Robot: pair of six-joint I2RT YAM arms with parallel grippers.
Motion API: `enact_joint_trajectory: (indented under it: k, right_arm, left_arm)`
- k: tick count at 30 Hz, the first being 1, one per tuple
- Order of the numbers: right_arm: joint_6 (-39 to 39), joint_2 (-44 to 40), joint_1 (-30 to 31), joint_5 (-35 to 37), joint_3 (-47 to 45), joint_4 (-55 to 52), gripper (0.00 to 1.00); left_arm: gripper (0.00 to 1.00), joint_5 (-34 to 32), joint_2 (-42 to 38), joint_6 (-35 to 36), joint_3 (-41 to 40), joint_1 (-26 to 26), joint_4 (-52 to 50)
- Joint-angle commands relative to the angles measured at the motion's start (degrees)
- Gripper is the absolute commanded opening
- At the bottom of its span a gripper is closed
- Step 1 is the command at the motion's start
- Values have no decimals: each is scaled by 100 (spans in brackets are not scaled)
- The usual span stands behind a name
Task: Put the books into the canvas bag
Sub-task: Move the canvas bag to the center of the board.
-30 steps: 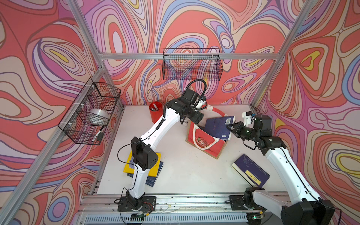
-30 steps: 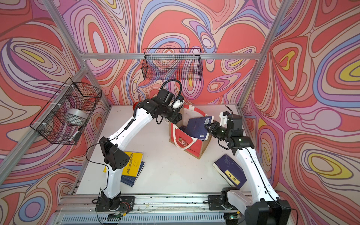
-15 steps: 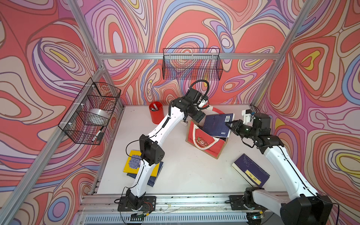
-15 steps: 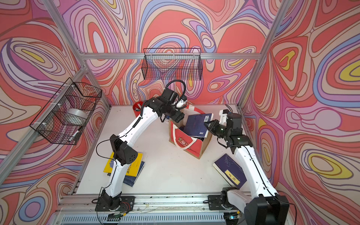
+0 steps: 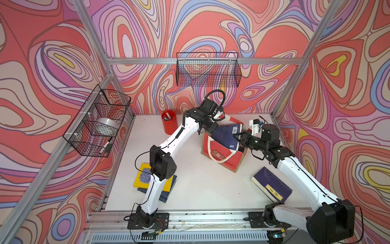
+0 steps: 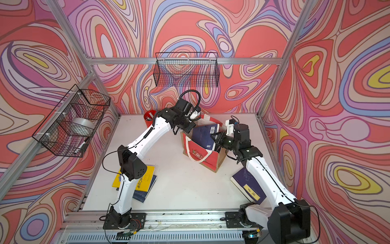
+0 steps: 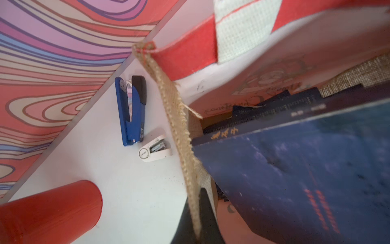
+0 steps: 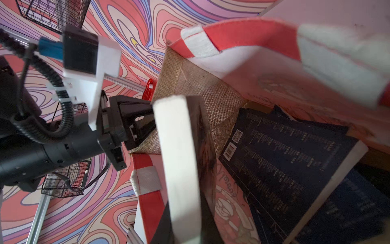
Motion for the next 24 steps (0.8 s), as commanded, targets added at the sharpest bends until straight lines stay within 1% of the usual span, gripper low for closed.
enact_joint_trajectory:
  k: [1, 7, 9, 13, 17, 19, 22, 24]
  right_arm:
    - [174, 50, 179, 13, -88, 1139, 0]
    - [245, 149, 447, 86, -461, 1397, 0]
    - [264, 57, 597, 73, -674, 1484, 0]
    - [283, -170, 1048, 116, -920, 1355, 0]
    - [326, -361, 1714, 307, -1158, 1304, 0]
    - [381, -456, 2014, 428, -1368, 1454, 0]
    - [572, -577, 2278, 535, -1724, 1875, 0]
    - [716, -593, 2409, 777, -1827, 2003, 0]
  left_arm:
    - [0, 75, -1014, -141, -977, 21, 365]
    - [0, 71, -2641, -394, -3311, -19, 1608]
    - [0, 41, -3015, -499, -3811, -31, 1787]
    - [0, 119, -3636, -745, -4685, -57, 2220]
    - [0, 86, -4059, -798, -5240, -160, 2446]
    - [0, 67, -4312, -818, -5558, -240, 2640]
    - [0, -50, -4787, -871, -6207, -488, 3067]
    - [0, -206, -5066, -961, -6615, -706, 3256]
